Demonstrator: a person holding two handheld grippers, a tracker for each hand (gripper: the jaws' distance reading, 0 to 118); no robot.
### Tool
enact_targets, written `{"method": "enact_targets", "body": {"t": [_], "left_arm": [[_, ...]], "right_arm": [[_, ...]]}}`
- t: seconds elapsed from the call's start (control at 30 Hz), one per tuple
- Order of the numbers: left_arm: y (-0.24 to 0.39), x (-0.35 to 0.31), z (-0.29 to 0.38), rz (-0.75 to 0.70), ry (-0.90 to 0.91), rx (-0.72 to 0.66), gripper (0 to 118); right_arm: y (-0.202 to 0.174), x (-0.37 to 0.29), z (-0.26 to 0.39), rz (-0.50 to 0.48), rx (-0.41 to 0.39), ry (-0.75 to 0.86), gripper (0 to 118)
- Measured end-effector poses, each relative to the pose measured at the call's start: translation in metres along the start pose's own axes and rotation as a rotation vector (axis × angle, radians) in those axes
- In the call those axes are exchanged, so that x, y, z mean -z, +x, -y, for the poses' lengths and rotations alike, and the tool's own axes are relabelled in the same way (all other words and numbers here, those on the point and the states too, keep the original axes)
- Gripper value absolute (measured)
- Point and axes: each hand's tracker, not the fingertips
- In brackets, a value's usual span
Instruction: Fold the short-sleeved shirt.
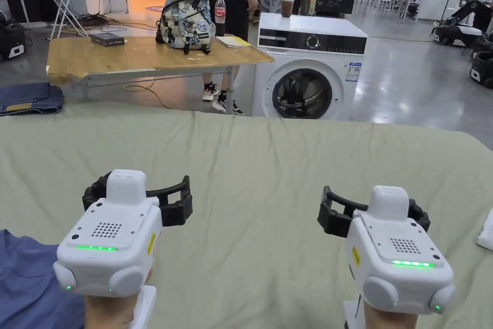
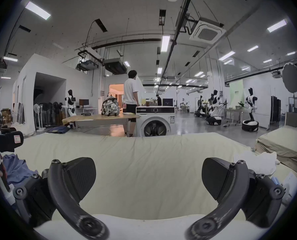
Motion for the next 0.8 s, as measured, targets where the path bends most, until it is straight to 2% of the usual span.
{"method": "enact_targets", "body": {"t": [0.13,0.23,0.3,0.37,0.4,0.53,0.57,0.6,0.63,0.67,0.7,0.73,0.77,0.8], "left_arm": [[0.001,0.0,0.0,-0.007,-0.008,0.013,118],[0.001,0.001,0.001,-0.022,-0.016,0.026,118],[-0.002,0.002,0.001,-0.022,-0.028,0.0,118],[-0.008,0.003,0.0,0.002,-0.044,-0.102,118],[-0.013,0.003,-0.001,0.016,-0.043,-0.172,118],[-0.039,0.004,-0.002,0.051,-0.012,-0.571,118],[-0.044,0.004,-0.001,0.063,-0.006,-0.641,118],[-0.044,0.003,-0.003,0.06,0.008,-0.629,118],[-0.038,0.004,-0.006,0.057,0.008,-0.599,118],[-0.026,0.002,-0.015,0.033,-0.016,-0.37,118],[-0.014,0.002,-0.02,0.015,-0.036,-0.171,118],[0.0,0.003,-0.021,0.001,-0.051,0.069,118],[0.01,0.003,-0.02,-0.022,-0.057,0.249,118],[0.02,0.005,-0.014,-0.036,-0.052,0.436,117]], "right_arm": [[0.004,0.0,0.008,-0.017,0.026,0.021,118],[0.002,-0.004,0.01,0.073,0.012,0.048,118],[0.005,-0.004,0.008,0.062,0.035,0.041,118],[0.011,-0.003,0.004,0.042,0.126,0.018,118],[0.014,-0.002,0.001,0.053,0.199,0.015,118],[0.033,-0.003,-0.01,0.091,0.517,0.038,118],[0.034,-0.002,-0.013,0.114,0.541,0.037,118],[0.033,-0.001,-0.017,0.109,0.491,0.032,118],[0.028,0.001,-0.021,0.101,0.375,0.046,118],[0.021,0.003,-0.024,0.092,0.227,0.055,118],[0.009,0.004,-0.026,0.117,-0.006,0.054,118],[-0.007,0.004,-0.024,0.117,-0.284,0.078,118],[-0.017,0.002,-0.019,0.098,-0.458,0.115,118],[-0.025,0.0,-0.012,0.079,-0.665,0.167,118]]}}
